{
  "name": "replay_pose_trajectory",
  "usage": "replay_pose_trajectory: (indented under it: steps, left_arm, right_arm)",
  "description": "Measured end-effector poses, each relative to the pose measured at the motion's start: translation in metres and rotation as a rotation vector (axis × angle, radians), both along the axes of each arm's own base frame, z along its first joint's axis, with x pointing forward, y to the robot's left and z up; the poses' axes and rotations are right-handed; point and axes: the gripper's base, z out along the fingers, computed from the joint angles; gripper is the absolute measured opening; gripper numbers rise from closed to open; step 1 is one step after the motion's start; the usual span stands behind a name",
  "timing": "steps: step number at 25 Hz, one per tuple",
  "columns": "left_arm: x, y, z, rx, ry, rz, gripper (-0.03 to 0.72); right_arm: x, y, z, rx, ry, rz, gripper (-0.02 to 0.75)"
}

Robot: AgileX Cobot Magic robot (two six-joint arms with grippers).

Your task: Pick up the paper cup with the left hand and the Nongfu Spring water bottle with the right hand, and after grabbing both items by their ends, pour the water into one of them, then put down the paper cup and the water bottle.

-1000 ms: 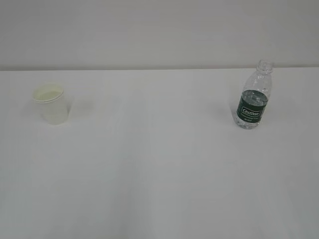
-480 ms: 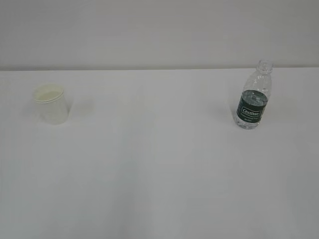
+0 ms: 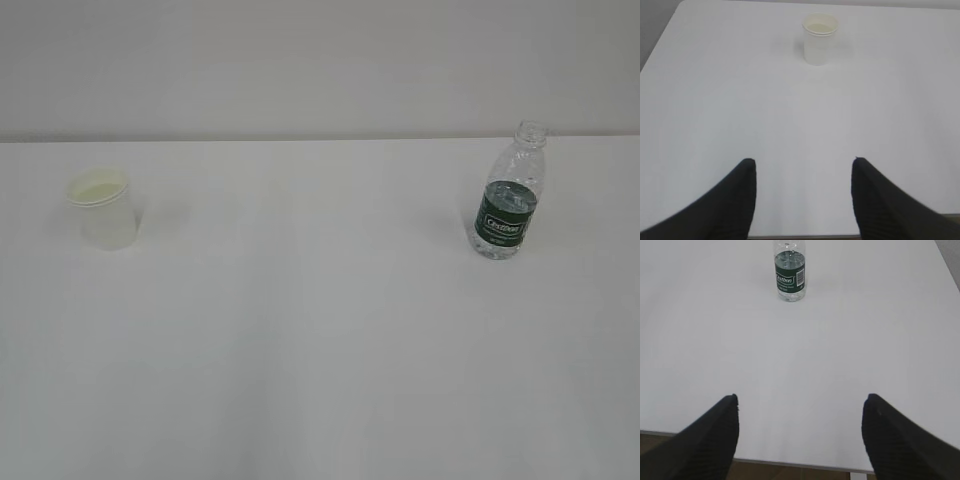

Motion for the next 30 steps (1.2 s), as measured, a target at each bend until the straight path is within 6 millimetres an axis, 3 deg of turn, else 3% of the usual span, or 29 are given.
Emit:
replay_pose_trajectory:
  steps: [30]
  left_arm:
    - [0.0,0.0,0.0,0.0,0.0,0.0,0.473]
  right_arm:
    - [-0.0001,0.0015,0.0,0.015,0.001,0.01,0.574]
